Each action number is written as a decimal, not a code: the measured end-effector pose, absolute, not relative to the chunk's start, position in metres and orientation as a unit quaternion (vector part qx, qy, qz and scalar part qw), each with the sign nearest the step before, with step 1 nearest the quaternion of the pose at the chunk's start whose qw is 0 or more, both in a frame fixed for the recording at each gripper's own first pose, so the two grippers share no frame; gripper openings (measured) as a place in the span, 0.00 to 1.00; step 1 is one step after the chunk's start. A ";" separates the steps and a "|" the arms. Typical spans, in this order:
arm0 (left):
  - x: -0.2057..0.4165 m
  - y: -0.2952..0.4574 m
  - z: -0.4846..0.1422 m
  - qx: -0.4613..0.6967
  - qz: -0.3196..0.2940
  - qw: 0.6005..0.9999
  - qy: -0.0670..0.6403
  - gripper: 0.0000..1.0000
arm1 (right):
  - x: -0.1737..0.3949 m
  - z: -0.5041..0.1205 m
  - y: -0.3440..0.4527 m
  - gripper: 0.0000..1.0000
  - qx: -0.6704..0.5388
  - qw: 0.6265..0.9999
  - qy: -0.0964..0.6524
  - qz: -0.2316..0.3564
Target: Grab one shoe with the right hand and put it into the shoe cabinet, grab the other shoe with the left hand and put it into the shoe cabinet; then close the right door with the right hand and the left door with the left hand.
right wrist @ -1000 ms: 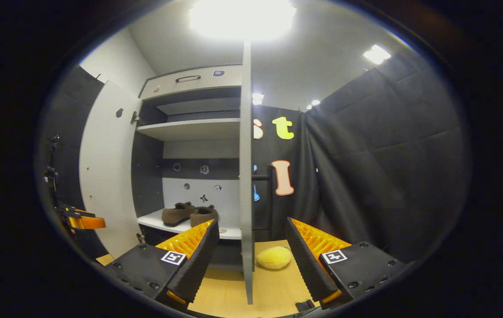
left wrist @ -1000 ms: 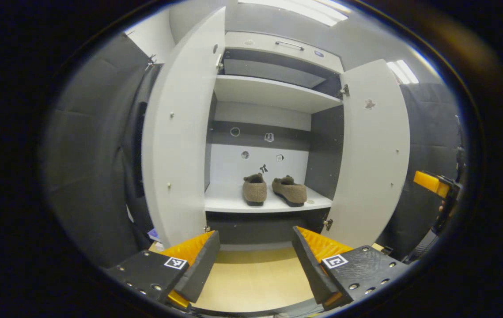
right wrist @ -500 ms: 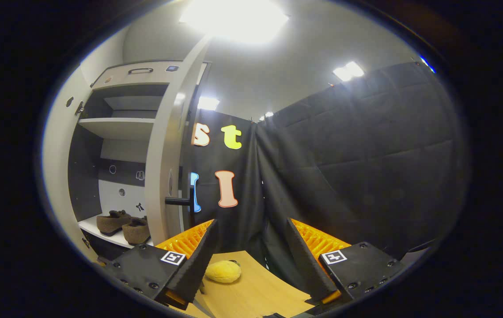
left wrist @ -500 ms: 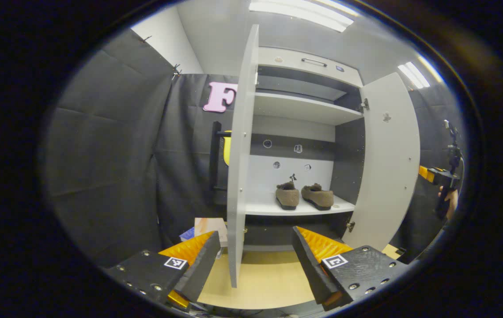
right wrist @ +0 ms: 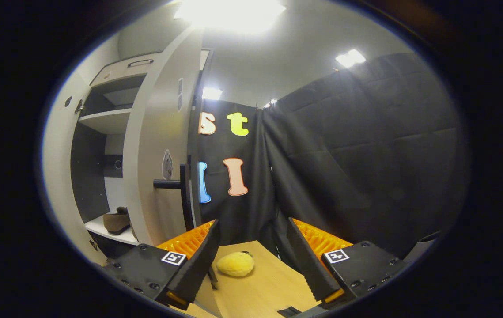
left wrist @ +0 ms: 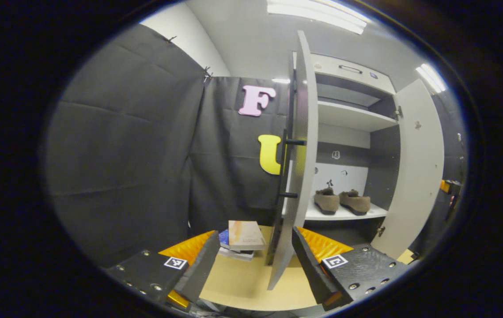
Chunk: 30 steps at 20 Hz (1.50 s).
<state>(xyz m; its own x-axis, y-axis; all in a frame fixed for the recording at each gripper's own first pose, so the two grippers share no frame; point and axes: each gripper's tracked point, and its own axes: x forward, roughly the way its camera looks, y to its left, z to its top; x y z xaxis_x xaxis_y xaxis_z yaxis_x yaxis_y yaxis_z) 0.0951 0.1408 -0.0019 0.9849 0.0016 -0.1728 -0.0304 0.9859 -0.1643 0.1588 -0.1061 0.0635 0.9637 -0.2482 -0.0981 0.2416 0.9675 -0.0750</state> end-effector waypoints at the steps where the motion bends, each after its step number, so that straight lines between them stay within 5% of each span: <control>1: 0.095 0.144 -0.003 -0.086 0.010 0.992 0.086 1.00 | 0.158 0.063 -0.101 0.98 -0.032 0.991 0.056 -0.116; 8: 0.097 0.153 -0.011 -0.093 0.013 0.991 0.092 0.95 | 0.166 0.054 -0.032 1.00 0.010 0.997 0.066 -0.026; 17: 0.094 0.171 -0.027 -0.103 0.042 0.989 0.098 1.00 | 0.200 0.034 0.078 0.98 0.028 0.993 0.087 0.078; 30: 0.194 0.205 0.010 -0.135 0.083 0.987 0.031 0.95 | 0.183 0.043 0.056 0.98 0.024 0.995 0.068 0.072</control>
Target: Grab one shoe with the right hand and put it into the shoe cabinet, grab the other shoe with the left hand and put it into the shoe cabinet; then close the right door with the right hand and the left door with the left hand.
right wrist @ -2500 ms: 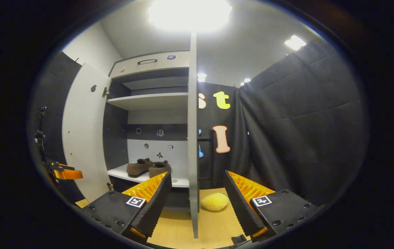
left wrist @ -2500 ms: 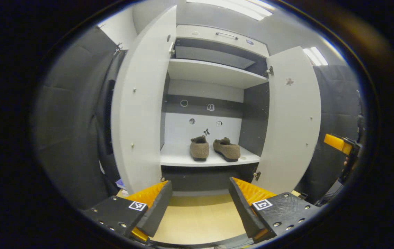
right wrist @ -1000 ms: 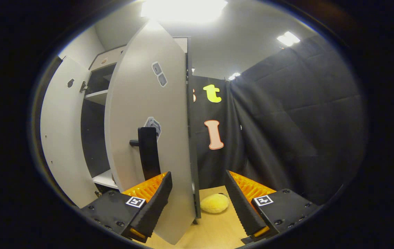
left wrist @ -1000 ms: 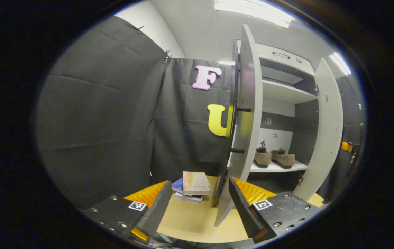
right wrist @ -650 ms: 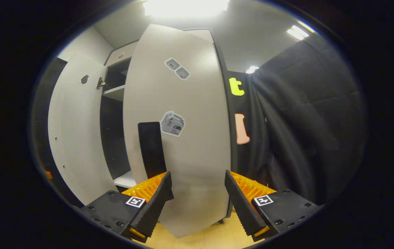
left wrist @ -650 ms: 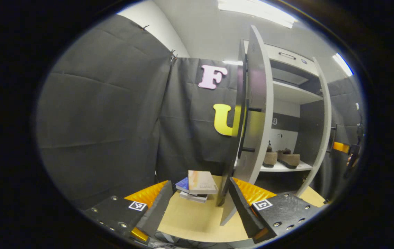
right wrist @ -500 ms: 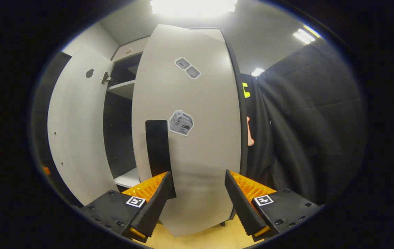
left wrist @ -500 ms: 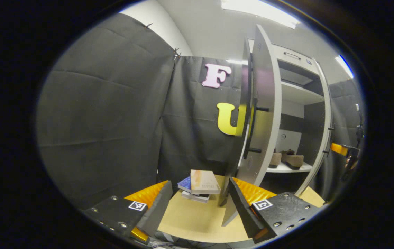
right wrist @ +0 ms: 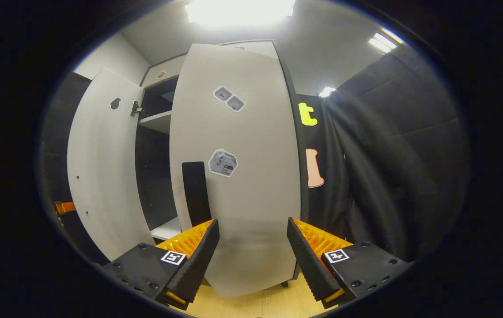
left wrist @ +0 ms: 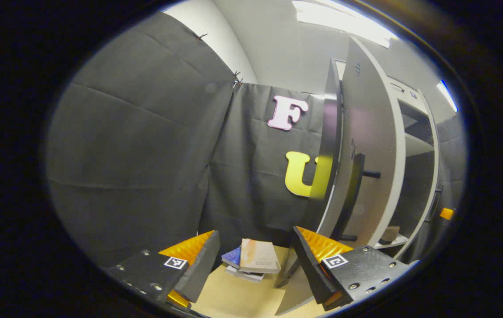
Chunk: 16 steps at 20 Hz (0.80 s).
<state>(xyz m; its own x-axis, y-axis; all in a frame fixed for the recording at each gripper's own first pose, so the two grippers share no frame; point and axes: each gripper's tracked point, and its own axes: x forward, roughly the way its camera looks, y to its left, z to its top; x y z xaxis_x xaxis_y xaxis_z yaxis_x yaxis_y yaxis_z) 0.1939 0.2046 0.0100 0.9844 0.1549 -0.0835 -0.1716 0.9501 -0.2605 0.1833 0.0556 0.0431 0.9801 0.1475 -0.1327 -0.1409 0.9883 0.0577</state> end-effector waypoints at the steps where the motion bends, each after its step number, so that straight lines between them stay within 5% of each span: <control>1: 0.199 0.202 0.010 -0.134 0.080 0.987 0.029 0.95 | 0.181 0.042 0.047 0.98 0.016 0.995 0.068 0.065; 15: 0.221 0.103 0.018 -0.148 -0.062 0.986 0.035 1.00 | 0.158 0.004 0.012 0.98 0.008 0.994 0.106 0.036; 16: 0.221 0.090 0.019 -0.149 -0.072 0.985 0.037 0.94 | 0.157 0.002 0.012 0.98 0.002 0.994 0.108 0.036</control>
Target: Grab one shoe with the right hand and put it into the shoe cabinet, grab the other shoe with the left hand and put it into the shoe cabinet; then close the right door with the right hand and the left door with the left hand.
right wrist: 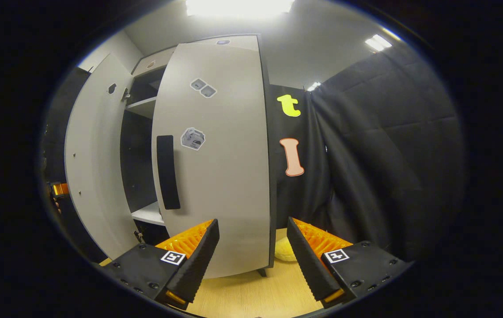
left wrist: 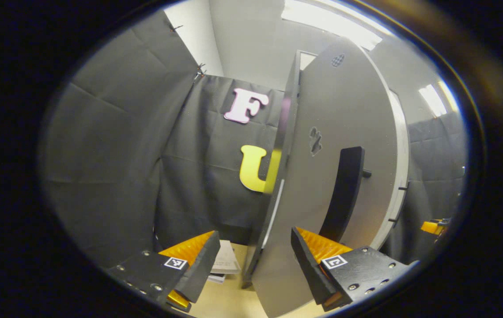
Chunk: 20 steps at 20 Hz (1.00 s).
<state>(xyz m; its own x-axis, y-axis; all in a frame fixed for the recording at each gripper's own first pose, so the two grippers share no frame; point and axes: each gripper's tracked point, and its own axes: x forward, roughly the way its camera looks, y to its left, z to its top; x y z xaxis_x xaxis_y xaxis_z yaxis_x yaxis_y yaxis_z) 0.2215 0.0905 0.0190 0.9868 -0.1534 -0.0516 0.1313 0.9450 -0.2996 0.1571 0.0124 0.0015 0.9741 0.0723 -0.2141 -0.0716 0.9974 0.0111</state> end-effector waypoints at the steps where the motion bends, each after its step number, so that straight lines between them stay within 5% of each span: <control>1: 0.224 0.081 0.020 -0.152 -0.075 0.985 0.037 0.94 | 0.156 -0.001 0.011 0.98 -0.005 0.993 0.111 0.034; 2: 0.226 0.075 0.019 -0.153 -0.075 0.985 0.040 0.89 | 0.154 -0.004 0.008 0.98 -0.010 0.993 0.115 0.032; 10: 0.252 0.025 0.011 -0.200 -0.095 0.974 0.052 0.99 | 0.136 -0.020 -0.034 0.98 -0.005 0.989 0.147 -0.010; 11: 0.255 0.015 0.013 -0.199 -0.104 0.973 0.053 0.89 | 0.135 -0.020 -0.038 0.98 0.000 0.989 0.149 -0.015; 12: 0.260 0.003 0.012 -0.195 -0.114 0.973 0.055 0.99 | 0.134 -0.020 -0.042 0.98 0.005 0.988 0.150 -0.019; 13: 0.264 -0.009 0.013 -0.190 -0.123 0.972 0.057 0.99 | 0.134 -0.020 -0.043 0.98 0.007 0.988 0.151 -0.021; 16: 0.280 -0.046 0.005 -0.181 -0.136 0.972 0.062 0.89 | 0.134 -0.021 -0.047 0.98 -0.001 0.988 0.153 -0.025; 20: 0.291 -0.065 0.002 -0.164 -0.130 0.975 0.068 0.99 | 0.133 -0.019 -0.044 0.98 -0.002 0.988 0.151 -0.016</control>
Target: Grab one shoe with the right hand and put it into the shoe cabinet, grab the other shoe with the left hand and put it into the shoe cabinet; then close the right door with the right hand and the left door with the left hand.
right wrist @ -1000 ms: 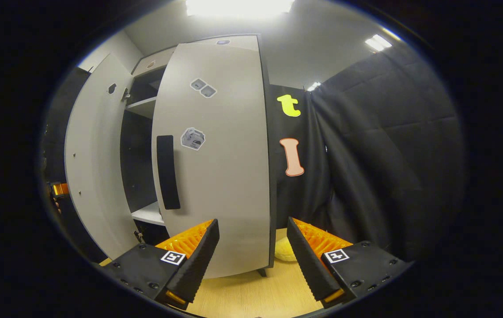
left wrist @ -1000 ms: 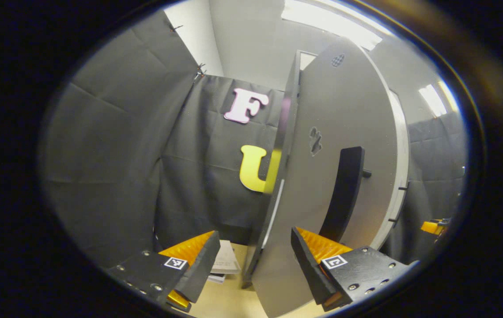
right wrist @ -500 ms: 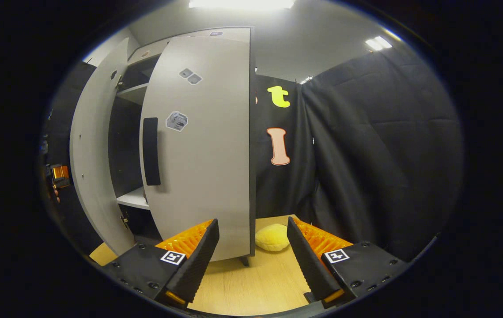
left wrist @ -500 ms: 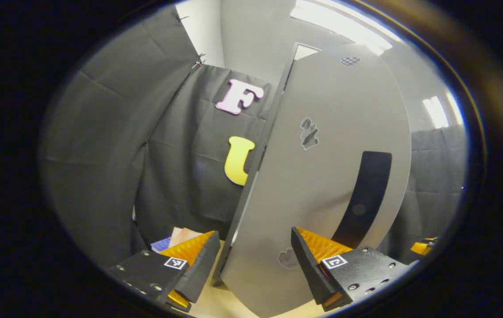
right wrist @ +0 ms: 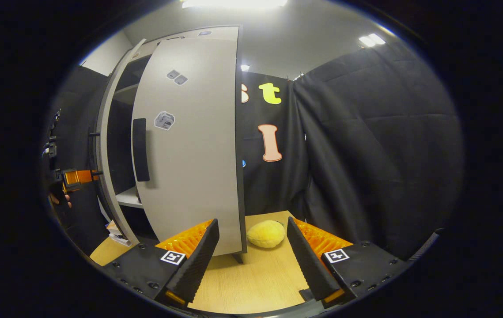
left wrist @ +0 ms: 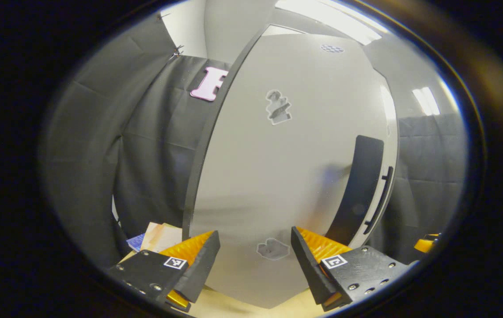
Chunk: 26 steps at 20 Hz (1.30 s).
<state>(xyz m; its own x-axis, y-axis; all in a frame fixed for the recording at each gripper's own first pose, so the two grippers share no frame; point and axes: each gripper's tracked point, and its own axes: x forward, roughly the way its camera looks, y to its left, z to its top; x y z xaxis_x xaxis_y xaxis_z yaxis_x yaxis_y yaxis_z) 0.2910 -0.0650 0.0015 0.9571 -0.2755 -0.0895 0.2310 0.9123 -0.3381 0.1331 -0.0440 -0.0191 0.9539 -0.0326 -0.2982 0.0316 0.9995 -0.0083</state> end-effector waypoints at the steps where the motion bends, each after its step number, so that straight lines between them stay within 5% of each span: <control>1: 0.289 -0.065 0.004 -0.161 -0.129 0.976 0.065 0.99 | 0.133 -0.018 -0.042 0.98 -0.002 0.989 0.149 -0.012; 8: 0.275 -0.037 0.015 -0.130 -0.108 0.984 0.061 0.99 | 0.141 0.004 -0.009 0.98 0.026 0.992 0.123 0.028; 22: 0.145 0.052 0.011 -0.008 -0.040 0.998 0.054 0.94 | 0.106 0.050 0.035 0.98 0.009 0.994 0.056 0.089; 23: 0.137 0.056 0.008 -0.006 -0.038 0.998 0.057 0.94 | 0.102 0.050 0.034 0.92 0.004 0.995 0.054 0.088; 26: 0.117 0.074 0.002 -0.005 -0.024 0.998 0.062 0.99 | 0.093 0.049 0.033 0.92 -0.004 0.995 0.052 0.087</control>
<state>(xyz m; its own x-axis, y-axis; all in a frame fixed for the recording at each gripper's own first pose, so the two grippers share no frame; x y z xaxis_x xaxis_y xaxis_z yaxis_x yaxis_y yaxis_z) 0.1172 0.0740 0.0017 0.9911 -0.0489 -0.1238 0.0477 0.9988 -0.0130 0.0933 0.0330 0.0489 0.9795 0.1718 -0.1051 -0.1728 0.9850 0.0002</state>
